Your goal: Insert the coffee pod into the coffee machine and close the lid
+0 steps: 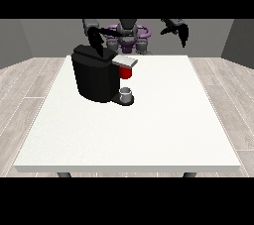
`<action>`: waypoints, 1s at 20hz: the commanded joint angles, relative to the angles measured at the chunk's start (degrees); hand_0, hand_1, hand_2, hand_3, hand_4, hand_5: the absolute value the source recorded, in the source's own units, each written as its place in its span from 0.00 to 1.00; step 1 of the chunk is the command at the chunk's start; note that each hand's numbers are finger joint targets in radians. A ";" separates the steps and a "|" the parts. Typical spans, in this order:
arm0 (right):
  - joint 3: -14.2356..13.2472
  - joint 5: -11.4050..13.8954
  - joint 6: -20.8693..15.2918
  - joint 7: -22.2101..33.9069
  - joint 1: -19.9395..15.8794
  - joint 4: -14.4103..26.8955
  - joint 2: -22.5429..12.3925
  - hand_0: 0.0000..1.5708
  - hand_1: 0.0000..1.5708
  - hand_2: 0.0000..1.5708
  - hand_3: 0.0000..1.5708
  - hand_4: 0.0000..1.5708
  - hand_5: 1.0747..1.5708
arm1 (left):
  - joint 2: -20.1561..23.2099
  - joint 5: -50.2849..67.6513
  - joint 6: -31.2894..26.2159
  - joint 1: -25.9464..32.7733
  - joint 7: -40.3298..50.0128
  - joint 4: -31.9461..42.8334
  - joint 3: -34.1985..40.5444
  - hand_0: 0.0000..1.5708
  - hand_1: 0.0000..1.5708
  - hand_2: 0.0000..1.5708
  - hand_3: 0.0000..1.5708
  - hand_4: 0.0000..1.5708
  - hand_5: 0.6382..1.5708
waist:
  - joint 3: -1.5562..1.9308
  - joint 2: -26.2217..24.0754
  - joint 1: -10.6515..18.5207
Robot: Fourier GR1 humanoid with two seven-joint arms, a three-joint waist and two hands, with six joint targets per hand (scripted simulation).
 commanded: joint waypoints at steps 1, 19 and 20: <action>1.90 1.66 -1.42 0.60 -2.83 0.55 1.50 0.00 0.00 0.00 0.00 0.13 1.00 | -0.39 -0.98 3.09 -0.65 0.88 -0.77 -0.29 0.00 0.00 0.00 0.00 0.22 1.00 | 0.02 1.26 -1.13; 7.00 9.49 -4.45 0.56 -16.02 3.73 3.70 0.00 0.00 0.00 0.00 0.00 1.00 | 0.47 0.13 1.22 -0.20 0.82 -2.23 -2.21 0.00 0.00 0.00 0.00 0.21 1.00 | 0.00 4.39 3.44; 6.64 9.37 -3.79 2.97 -19.22 3.68 2.74 0.00 0.00 0.00 0.00 0.07 1.00 | -0.12 -1.54 2.33 0.30 -0.25 -1.18 -3.11 0.00 0.00 0.00 0.00 0.21 1.00 | -0.01 4.76 3.58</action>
